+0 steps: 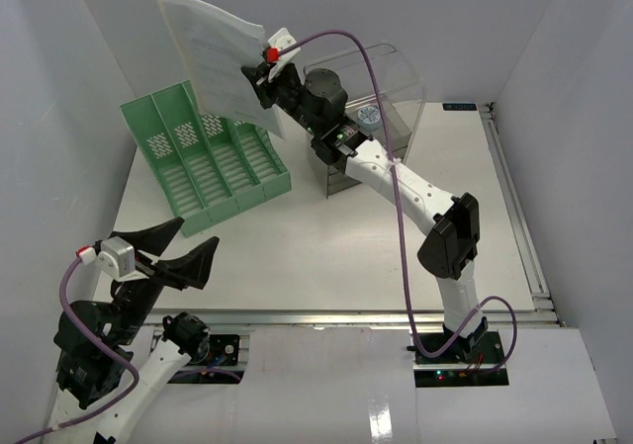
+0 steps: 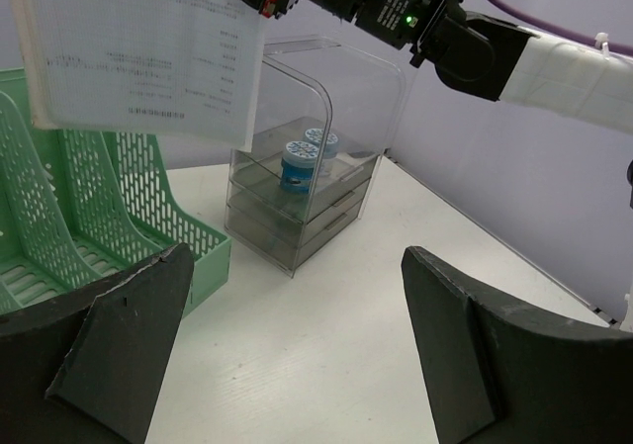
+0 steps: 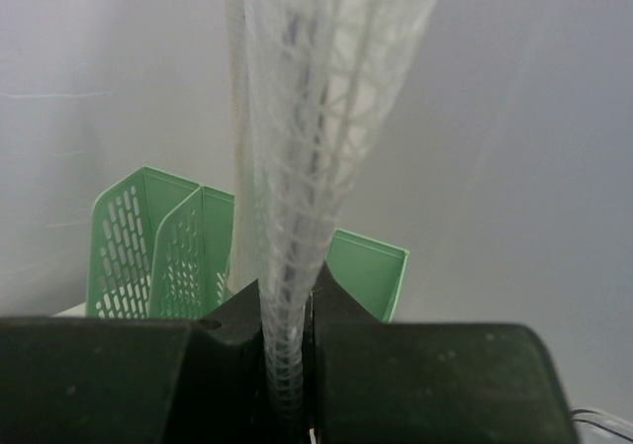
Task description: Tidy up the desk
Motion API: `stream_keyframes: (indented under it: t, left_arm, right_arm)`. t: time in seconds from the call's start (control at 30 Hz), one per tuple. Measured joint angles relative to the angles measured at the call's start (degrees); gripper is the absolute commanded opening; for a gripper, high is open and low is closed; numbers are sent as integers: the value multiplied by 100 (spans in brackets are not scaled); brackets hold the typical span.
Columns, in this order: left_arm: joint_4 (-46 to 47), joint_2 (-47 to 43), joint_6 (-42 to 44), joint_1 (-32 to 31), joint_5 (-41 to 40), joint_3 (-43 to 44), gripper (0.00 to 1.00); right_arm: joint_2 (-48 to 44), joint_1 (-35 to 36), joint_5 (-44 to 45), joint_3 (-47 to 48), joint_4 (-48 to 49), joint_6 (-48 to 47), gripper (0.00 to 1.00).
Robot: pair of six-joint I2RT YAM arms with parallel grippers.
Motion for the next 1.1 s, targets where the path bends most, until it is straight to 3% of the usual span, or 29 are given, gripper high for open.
stream_keyframes:
  t: [0.4, 0.67, 1.1]
  left_arm:
    - [-178, -160, 2, 0, -56, -178, 98]
    - [-281, -357, -177, 0, -295, -200, 98]
    - [-584, -408, -322, 0, -418, -202, 98]
  right_arm:
    - [25, 60, 24, 99, 434, 7, 8]
    - [595, 200, 152, 77, 1095, 136, 8]
    - [1015, 242, 249, 75, 1219, 466, 8]
